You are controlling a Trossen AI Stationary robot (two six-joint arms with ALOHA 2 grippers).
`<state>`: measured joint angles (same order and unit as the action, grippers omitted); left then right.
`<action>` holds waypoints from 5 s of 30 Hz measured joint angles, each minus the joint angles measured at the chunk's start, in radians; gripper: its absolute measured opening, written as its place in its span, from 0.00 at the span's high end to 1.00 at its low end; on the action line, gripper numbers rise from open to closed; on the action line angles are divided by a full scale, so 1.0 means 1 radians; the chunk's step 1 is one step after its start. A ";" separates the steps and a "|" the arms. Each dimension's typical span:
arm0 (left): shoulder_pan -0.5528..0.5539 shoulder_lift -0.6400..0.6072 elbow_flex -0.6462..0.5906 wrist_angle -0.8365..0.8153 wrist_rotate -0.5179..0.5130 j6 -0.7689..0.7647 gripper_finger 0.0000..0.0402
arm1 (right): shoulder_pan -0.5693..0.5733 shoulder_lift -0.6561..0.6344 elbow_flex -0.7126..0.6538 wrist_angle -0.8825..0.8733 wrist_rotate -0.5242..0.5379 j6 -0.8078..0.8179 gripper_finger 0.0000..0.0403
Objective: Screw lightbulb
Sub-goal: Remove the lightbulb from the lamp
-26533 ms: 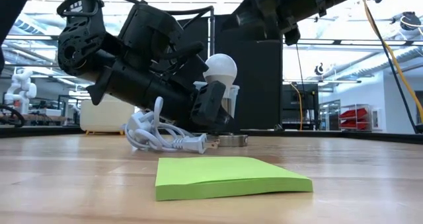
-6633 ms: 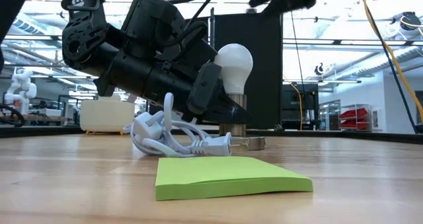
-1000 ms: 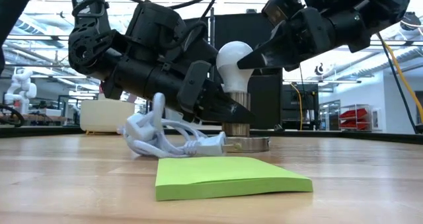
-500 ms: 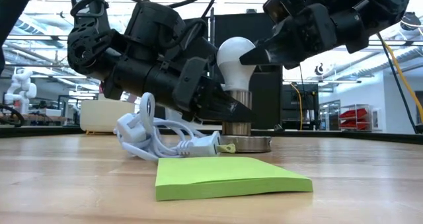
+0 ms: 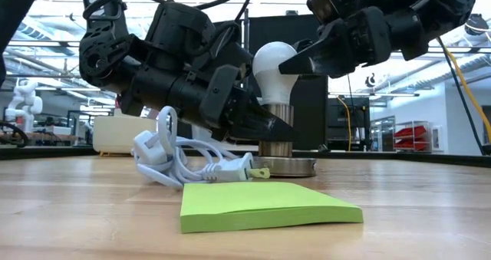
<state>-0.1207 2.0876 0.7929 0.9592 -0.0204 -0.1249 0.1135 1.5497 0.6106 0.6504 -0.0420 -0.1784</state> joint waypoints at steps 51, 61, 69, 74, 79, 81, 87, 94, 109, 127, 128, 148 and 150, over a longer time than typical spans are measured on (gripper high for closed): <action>0.007 0.000 0.001 0.003 -0.194 -0.006 0.55 | 0.215 -0.292 -0.323 0.144 0.597 0.333 0.22; 0.025 0.001 0.000 0.018 -0.219 -0.026 0.55 | 0.213 -0.069 -0.165 0.177 0.650 0.328 0.17; 0.023 0.001 0.000 0.018 -0.216 -0.027 0.55 | 0.209 0.079 -0.065 0.228 0.694 0.370 0.11; 0.023 0.001 0.000 0.019 -0.212 -0.027 0.55 | 0.209 0.156 -0.019 0.255 0.802 0.368 0.10; 0.023 0.001 0.000 0.019 -0.209 -0.028 0.55 | 0.209 0.221 -0.012 0.354 0.830 0.332 0.11; 0.021 0.001 0.000 0.019 -0.209 -0.028 0.55 | 0.209 0.237 -0.012 0.398 0.824 0.312 0.13; 0.018 0.001 0.001 0.019 -0.206 -0.027 0.55 | 0.208 0.240 -0.012 0.408 0.788 0.270 0.20; 0.016 0.001 0.001 0.021 -0.199 -0.024 0.55 | 0.197 0.240 -0.013 0.414 0.723 0.251 0.28; 0.005 0.000 0.000 0.021 -0.165 -0.014 0.55 | 0.145 0.239 -0.088 0.535 0.465 0.214 0.30; -0.028 -0.001 0.000 0.025 -0.066 0.036 0.55 | 0.005 0.238 -0.086 0.524 -0.156 0.205 0.29; -0.028 -0.001 0.000 0.025 -0.061 0.036 0.55 | -0.004 0.238 -0.086 0.523 -0.179 0.206 0.29; -0.021 -0.001 0.003 0.030 0.011 0.027 0.55 | -0.146 0.243 -0.030 0.481 -0.554 0.201 0.29; -0.021 -0.001 0.002 0.030 0.011 0.031 0.55 | -0.146 0.243 -0.019 0.461 -0.558 0.208 0.28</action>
<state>-0.1417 2.0865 0.7947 0.9890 -0.0096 -0.0939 -0.0330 1.7930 0.5920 1.1118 -0.6000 0.0297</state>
